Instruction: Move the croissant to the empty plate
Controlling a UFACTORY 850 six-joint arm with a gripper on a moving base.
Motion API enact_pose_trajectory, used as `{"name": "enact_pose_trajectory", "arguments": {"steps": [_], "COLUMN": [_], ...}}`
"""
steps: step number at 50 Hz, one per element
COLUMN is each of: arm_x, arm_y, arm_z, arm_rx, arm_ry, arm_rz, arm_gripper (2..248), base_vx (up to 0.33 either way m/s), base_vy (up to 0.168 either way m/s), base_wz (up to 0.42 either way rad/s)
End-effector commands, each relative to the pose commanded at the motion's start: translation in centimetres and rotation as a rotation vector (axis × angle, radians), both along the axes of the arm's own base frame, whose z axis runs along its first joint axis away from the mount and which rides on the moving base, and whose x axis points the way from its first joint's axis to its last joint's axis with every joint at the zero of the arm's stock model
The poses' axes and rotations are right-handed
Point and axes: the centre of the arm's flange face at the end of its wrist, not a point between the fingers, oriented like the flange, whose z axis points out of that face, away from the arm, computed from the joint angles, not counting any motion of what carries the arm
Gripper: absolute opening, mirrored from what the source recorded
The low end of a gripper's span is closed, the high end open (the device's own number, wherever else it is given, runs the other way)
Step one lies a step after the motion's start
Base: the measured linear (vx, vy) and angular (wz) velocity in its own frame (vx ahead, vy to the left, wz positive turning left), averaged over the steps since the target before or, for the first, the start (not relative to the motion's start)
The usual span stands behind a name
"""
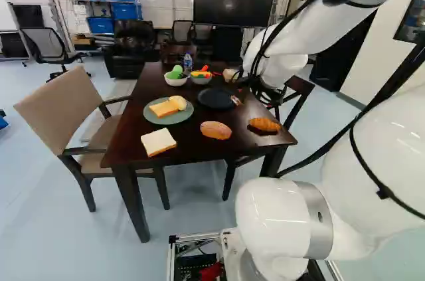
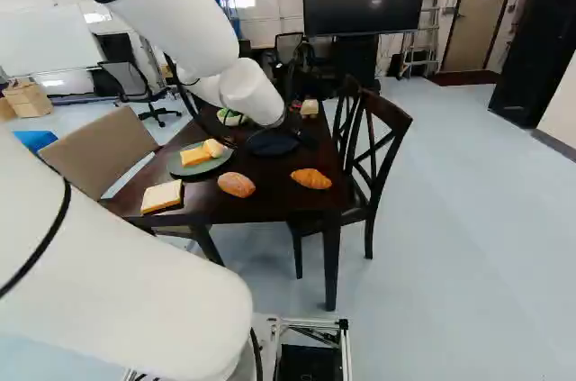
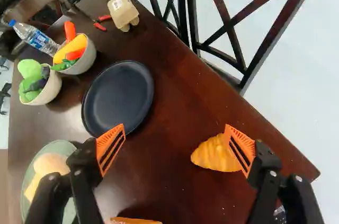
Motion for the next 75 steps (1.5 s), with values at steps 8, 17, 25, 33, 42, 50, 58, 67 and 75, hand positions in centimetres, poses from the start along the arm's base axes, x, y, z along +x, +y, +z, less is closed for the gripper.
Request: {"name": "enact_pose_trajectory", "arguments": {"steps": [8, 17, 25, 33, 42, 50, 58, 67, 75], "arm_x": [0.4, 0.9, 1.4, 1.8, 2.2, 2.5, 2.7, 3.1, 3.4], "arm_y": [-0.4, -0.8, -1.1, -1.4, -1.6, -1.9, -2.5, -3.2, -3.9], "arm_z": [0.6, 1.3, 2.0, 2.6, 3.4, 4.2, 5.0, 6.0, 6.9], "arm_rx": [0.071, 0.148, 0.216, 0.281, 0.351, 0.408, 0.451, 0.462, 0.472], "arm_ry": [0.029, 0.065, 0.102, 0.147, 0.201, 0.246, 0.294, 0.357, 0.411], "arm_rz": [-0.066, -0.141, -0.208, -0.278, -0.361, -0.437, -0.504, -0.522, -0.537], "arm_gripper": [247, 247, 247, 247, 247, 247, 247, 247, 247], "base_vx": [0.000, 0.000, 0.000, 0.000, 0.000, 0.000, 0.000, 0.000, 0.000], "base_vy": [0.000, 0.000, 0.000, 0.000, 0.000, 0.000, 0.000, 0.000, 0.000], "base_wz": [0.000, 0.000, 0.000, 0.000, 0.000, 0.000, 0.000, 0.000, 0.000]}}
